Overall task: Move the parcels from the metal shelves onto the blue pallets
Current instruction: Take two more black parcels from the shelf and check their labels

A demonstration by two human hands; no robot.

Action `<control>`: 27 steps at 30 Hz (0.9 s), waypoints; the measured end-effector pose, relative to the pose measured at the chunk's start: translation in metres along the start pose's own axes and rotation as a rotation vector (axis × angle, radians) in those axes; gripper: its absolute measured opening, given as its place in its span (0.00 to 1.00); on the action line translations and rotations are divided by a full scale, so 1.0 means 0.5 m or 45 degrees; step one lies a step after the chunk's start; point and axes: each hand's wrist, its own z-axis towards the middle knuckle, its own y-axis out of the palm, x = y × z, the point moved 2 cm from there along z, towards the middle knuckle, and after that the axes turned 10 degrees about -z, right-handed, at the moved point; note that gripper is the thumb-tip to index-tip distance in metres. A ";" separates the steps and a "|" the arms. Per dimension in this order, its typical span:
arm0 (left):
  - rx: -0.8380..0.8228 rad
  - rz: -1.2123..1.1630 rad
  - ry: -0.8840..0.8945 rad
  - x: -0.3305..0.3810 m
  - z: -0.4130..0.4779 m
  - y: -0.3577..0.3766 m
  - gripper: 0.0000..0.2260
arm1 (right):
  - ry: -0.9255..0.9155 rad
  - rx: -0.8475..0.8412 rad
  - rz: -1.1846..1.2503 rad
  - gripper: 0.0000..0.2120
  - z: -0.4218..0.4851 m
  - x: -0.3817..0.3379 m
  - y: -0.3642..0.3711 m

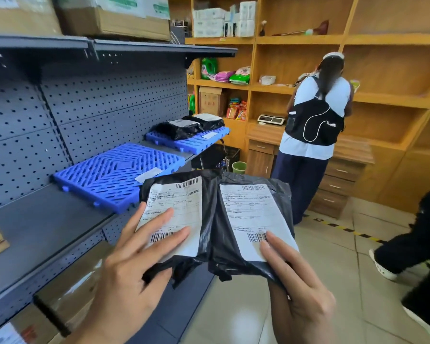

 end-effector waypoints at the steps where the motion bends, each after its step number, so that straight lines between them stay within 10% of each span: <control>1: 0.004 0.005 -0.004 0.002 0.016 0.018 0.36 | 0.005 0.004 0.012 0.12 0.013 0.020 0.003; 27: 0.140 0.025 -0.149 -0.177 0.328 0.174 0.36 | -0.083 -0.074 0.176 0.20 0.269 0.257 0.240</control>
